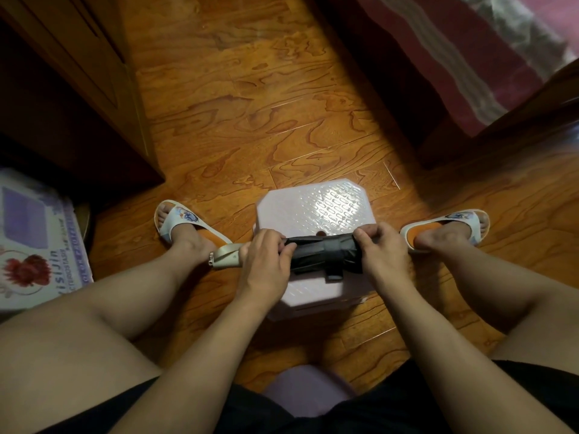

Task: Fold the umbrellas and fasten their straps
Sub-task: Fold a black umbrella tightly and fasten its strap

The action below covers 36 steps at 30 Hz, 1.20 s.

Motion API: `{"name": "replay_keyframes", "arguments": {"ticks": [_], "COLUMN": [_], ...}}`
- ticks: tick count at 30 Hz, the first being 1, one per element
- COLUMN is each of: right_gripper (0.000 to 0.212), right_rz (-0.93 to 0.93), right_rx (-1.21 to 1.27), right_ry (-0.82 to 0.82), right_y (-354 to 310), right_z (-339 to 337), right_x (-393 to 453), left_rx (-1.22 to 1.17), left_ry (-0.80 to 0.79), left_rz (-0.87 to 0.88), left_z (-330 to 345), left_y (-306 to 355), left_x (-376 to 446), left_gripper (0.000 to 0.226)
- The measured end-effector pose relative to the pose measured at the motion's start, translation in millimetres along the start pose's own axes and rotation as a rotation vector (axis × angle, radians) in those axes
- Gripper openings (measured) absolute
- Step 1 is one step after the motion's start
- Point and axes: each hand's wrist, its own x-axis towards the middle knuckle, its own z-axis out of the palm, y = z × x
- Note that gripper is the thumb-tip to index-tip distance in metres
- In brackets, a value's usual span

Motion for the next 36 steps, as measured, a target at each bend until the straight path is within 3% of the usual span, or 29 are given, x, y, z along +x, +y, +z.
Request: {"name": "replay_keyframes", "arguments": {"ticks": [4, 7, 12, 14, 15, 17, 19, 22, 25, 29, 31, 33, 36], "right_gripper": [0.005, 0.027, 0.033, 0.036, 0.035, 0.031, 0.046, 0.063, 0.079, 0.054, 0.046, 0.051, 0.067], "right_rz": [-0.107, -0.278, -0.22, -0.299, -0.373, -0.475, -0.533, -0.773, -0.996, -0.983, -1.008, -1.065, -1.174], "right_rx": [-0.154, -0.449, -0.521, -0.589, -0.67, -0.82, -0.93, -0.926, -1.142, -1.135, -1.126, -1.088, -1.02], "right_ry": [-0.11, -0.19, -0.138, -0.128, -0.152, -0.236, -0.297, -0.313, -0.51, -0.517, -0.51, -0.481, -0.366], "right_y": [-12, -14, -12, -13, -11, -7, -8, -15, -14, -10, -17, -27, -62], "right_z": [-6, -9, -6, -6, -7, -12, -20, -24, -32, -43, -48, -57, -78], "right_x": [7, 10, 4, 7, 9, 13, 16, 10, 9, 30, 31, 36, 43], "left_rx": [-0.028, 0.011, 0.021, -0.078, -0.092, 0.085, 0.349, 0.419, 0.423, 0.556, 0.609, 0.64, 0.584], "left_ry": [-0.03, -0.056, 0.049, 0.046, 0.024, -0.187, -0.391, -0.349, -0.379, -0.466, -0.402, -0.355, -0.389], "left_rz": [-0.151, -0.272, -0.375, -0.246, -0.103, 0.202, 0.345, 0.345, 0.31, 0.246, 0.18, 0.161, 0.092], "left_z": [-3, 0, 3, -3, -5, -8, -12, -13, -15, -30, -46, -61, -92], "left_y": [12, 18, 30, 29, 22, 7, -3, -1, 8, 5, 9, 17, 33], "left_x": [12, 22, 30, 29, 25, 10, 1, 9, 12, 4, 4, 0, -7], "left_gripper": [0.012, 0.011, 0.015, 0.028, 0.028, 0.036, 0.056, 0.053, 0.056, 0.077, 0.056, 0.032, 0.023]}}
